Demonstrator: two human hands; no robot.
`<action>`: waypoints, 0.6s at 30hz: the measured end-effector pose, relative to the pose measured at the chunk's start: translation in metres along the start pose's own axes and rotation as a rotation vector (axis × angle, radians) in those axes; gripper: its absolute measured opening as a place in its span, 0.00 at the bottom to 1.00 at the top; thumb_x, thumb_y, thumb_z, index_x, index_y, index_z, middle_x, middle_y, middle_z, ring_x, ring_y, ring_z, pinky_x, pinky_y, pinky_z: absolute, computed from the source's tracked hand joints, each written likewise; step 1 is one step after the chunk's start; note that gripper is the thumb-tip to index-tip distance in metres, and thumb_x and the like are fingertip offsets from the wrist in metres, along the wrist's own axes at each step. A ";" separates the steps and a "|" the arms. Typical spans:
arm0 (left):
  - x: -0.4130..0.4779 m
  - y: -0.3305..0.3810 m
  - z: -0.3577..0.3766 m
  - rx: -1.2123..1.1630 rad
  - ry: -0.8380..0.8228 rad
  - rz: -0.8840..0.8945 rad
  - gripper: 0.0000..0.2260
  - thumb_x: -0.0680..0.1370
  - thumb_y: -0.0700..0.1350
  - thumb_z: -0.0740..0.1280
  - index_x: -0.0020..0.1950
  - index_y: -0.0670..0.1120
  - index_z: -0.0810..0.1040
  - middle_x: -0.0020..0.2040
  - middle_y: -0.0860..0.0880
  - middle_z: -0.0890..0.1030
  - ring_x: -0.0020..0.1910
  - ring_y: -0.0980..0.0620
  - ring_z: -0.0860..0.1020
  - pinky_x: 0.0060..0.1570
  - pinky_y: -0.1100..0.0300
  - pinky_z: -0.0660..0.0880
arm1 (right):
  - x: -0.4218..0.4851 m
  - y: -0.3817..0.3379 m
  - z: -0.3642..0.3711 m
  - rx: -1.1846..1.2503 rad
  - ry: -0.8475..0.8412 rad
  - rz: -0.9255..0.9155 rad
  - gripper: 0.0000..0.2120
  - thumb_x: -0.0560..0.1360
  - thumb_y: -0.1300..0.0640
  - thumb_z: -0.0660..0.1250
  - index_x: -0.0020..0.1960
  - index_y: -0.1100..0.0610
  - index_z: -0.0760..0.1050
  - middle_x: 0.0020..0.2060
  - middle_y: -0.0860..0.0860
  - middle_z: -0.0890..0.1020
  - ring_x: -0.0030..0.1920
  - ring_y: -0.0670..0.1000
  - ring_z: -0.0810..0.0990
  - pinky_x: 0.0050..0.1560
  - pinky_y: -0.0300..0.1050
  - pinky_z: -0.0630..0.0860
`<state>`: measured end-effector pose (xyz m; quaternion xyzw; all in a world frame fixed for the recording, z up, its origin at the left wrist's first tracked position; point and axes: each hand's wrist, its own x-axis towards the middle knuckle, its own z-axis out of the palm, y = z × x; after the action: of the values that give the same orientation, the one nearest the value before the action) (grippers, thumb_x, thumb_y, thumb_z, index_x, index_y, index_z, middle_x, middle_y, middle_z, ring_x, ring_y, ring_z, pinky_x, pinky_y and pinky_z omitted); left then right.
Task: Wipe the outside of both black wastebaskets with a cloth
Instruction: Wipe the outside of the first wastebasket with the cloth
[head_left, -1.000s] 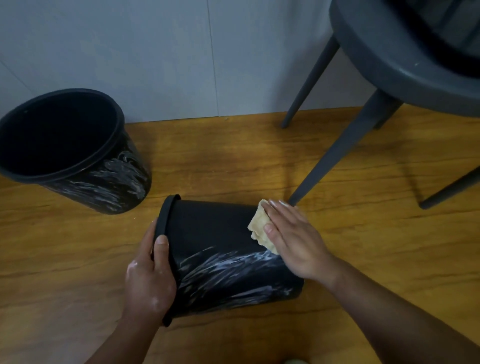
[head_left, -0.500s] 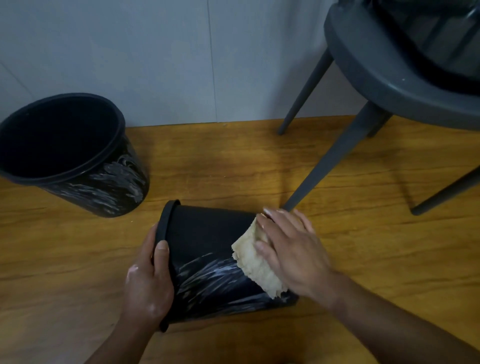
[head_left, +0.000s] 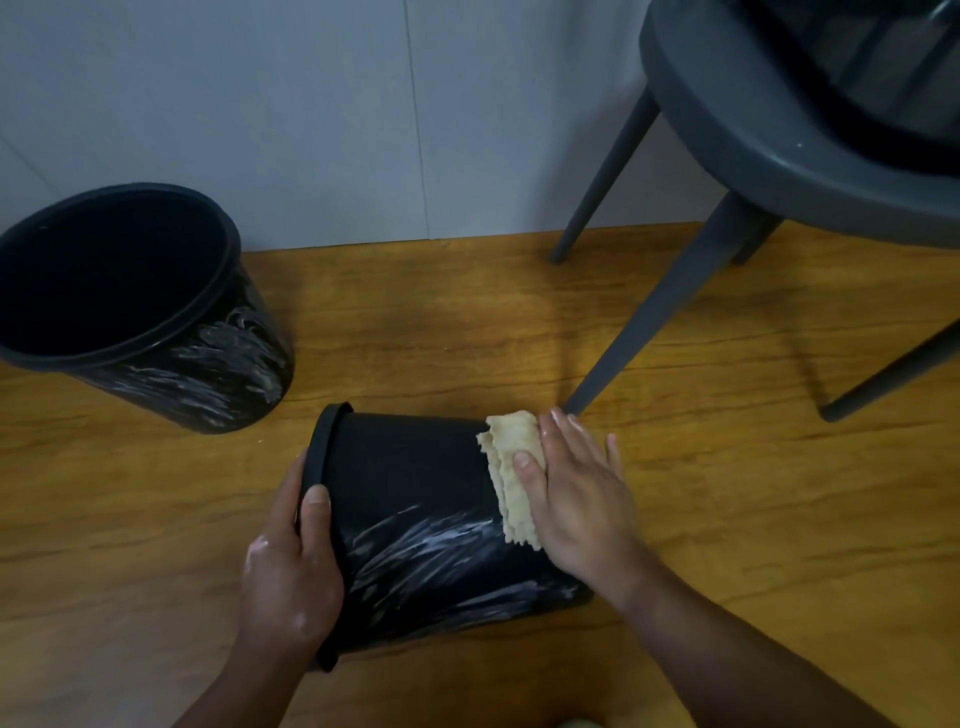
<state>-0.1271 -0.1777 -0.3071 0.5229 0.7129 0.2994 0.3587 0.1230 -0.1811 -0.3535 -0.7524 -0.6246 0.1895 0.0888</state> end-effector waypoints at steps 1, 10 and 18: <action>-0.001 0.000 0.000 -0.004 0.004 -0.002 0.20 0.84 0.55 0.51 0.76 0.61 0.66 0.54 0.53 0.77 0.52 0.50 0.75 0.50 0.51 0.72 | -0.004 -0.005 0.002 0.013 0.045 0.060 0.41 0.78 0.32 0.31 0.83 0.54 0.51 0.82 0.48 0.53 0.81 0.47 0.46 0.80 0.54 0.38; -0.001 0.004 -0.002 0.018 -0.032 -0.016 0.21 0.84 0.56 0.51 0.78 0.60 0.64 0.58 0.53 0.77 0.55 0.48 0.76 0.48 0.52 0.69 | -0.027 -0.014 -0.008 0.001 -0.039 0.090 0.39 0.80 0.33 0.32 0.83 0.55 0.39 0.83 0.52 0.44 0.81 0.52 0.38 0.79 0.59 0.37; 0.002 0.005 -0.002 -0.015 -0.025 -0.027 0.21 0.84 0.55 0.52 0.77 0.59 0.65 0.57 0.55 0.77 0.51 0.54 0.74 0.47 0.55 0.70 | 0.000 0.027 -0.012 -0.176 -0.081 -0.522 0.29 0.86 0.38 0.45 0.83 0.49 0.53 0.82 0.46 0.56 0.81 0.46 0.50 0.80 0.53 0.52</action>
<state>-0.1262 -0.1748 -0.3027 0.5141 0.7131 0.2933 0.3757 0.1521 -0.1854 -0.3524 -0.5625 -0.8145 0.1353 0.0439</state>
